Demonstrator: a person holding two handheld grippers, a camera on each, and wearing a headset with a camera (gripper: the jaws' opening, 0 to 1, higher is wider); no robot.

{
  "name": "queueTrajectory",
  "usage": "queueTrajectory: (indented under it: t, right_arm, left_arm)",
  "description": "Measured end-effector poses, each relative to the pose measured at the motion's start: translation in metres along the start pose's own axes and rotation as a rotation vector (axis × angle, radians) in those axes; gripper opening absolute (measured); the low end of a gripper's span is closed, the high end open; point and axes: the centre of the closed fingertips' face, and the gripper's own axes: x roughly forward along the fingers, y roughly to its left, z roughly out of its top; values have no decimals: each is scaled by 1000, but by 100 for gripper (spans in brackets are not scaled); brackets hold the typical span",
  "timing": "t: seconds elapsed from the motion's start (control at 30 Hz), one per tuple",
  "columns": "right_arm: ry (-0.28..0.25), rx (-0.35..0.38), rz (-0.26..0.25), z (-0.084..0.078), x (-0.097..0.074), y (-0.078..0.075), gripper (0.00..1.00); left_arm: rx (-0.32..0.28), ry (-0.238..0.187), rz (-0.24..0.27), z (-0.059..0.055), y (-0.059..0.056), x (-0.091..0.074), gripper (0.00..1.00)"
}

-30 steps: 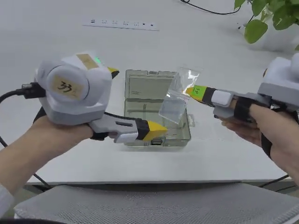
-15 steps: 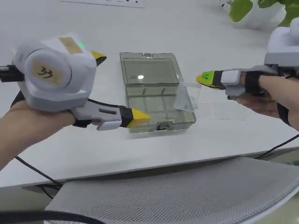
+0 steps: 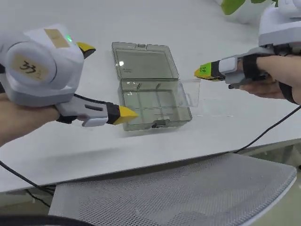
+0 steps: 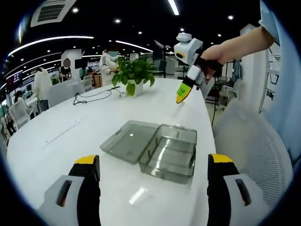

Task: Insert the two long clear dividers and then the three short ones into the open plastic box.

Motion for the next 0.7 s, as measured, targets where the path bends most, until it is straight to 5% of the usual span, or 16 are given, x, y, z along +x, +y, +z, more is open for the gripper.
queueTrajectory:
  t: [0.37,0.7]
  right_arm:
    - [173,-12,-55,-9,20,-6,2]
    - [268,-25,-81,-16,37,-11,2]
  left_arm:
    - [-19,6,-32,-17,12,5,97]
    - [-58,9,-34,-29,17,8,96]
